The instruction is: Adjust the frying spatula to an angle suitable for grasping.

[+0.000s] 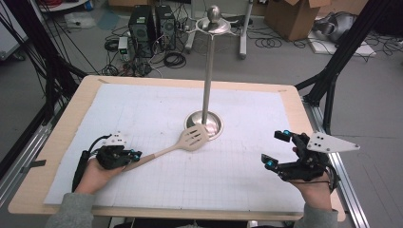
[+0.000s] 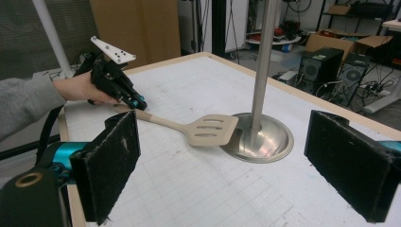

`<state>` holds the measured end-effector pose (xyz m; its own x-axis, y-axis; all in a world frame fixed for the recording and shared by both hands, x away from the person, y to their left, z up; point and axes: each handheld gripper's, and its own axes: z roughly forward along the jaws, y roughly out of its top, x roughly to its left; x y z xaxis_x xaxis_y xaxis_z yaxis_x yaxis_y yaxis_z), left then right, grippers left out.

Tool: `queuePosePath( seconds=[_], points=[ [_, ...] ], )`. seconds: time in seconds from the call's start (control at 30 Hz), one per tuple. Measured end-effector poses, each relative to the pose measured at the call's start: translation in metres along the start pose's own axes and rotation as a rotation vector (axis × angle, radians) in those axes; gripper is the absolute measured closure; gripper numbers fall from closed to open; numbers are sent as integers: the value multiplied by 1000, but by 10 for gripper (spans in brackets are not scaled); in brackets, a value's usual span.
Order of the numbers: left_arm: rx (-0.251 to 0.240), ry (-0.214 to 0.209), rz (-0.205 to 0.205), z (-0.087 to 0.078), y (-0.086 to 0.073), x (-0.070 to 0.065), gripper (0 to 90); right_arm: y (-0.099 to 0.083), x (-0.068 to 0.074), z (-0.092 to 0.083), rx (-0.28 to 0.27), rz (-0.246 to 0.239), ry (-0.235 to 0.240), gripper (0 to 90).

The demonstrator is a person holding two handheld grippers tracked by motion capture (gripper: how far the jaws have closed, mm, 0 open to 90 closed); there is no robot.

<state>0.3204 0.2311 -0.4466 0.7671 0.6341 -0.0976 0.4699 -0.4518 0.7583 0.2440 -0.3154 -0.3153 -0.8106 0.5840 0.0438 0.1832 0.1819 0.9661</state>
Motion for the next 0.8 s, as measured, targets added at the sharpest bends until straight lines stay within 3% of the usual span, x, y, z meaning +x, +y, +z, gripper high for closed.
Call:
queuePosePath(
  seconds=[0.8],
  points=[
    [-13,-97,35,-4,-8,-20,898,1,0,3,0,-2,7,102]
  ],
)
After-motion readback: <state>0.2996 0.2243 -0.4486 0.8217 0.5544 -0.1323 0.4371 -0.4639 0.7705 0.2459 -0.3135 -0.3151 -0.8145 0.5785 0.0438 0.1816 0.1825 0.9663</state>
